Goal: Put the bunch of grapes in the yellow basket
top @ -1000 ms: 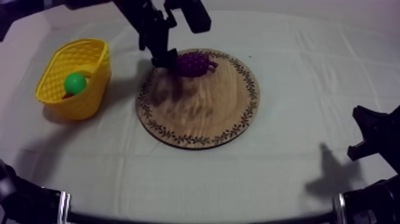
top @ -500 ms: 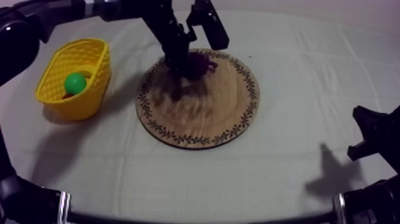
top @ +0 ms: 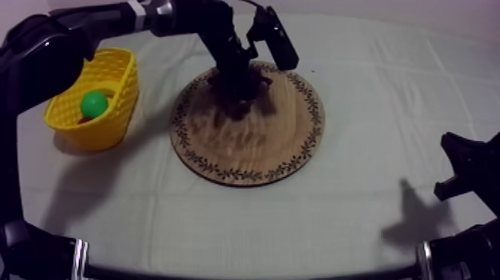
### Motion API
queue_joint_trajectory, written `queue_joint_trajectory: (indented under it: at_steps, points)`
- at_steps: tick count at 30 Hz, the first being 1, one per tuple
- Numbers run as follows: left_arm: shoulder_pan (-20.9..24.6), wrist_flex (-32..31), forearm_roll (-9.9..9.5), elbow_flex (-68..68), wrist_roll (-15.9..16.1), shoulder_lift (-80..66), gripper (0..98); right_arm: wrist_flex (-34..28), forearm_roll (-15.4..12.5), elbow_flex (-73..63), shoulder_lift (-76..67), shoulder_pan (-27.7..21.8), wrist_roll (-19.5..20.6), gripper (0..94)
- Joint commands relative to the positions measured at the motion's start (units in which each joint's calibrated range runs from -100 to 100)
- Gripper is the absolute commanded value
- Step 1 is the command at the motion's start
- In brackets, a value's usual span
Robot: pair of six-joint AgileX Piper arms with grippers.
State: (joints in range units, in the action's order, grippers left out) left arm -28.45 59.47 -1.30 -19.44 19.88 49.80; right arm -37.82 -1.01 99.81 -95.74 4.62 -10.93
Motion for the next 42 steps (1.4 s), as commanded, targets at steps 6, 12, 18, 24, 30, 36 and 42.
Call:
queue_joint_trajectory:
  at_steps: [6, 12, 18, 24, 30, 36, 42]
  points:
    - [-0.10, -1.11, -0.17, -0.83, -1.38, 1.24, 64.3, 0.00, 0.01, -0.03, -0.01, -0.03, -0.03, 0.4]
    - [-0.07, -2.38, -0.48, 0.09, -2.21, 1.55, 50.1, 0.00, 0.01, -0.03, -0.01, -0.03, -0.03, 0.4]
    - [-0.04, -2.65, -0.73, 1.63, -3.04, 0.10, 44.6, 0.00, 0.01, -0.03, -0.01, -0.03, -0.03, 0.4]
    - [0.25, -2.09, 0.06, 6.15, -3.09, -6.84, 42.4, 0.00, 0.01, -0.03, -0.01, -0.03, -0.03, 0.4]
    - [0.85, 0.89, 0.66, 12.86, -4.02, -20.32, 40.5, 0.00, 0.01, -0.03, -0.01, -0.03, -0.03, 0.4]
    - [3.17, 4.42, 1.17, 25.08, -4.60, -35.91, 42.3, 0.00, 0.01, -0.03, -0.01, -0.03, -0.03, 0.4]
    - [6.47, 6.90, 0.88, 35.60, -7.06, -50.13, 42.8, 0.00, 0.01, -0.03, -0.01, -0.03, -0.03, 0.4]
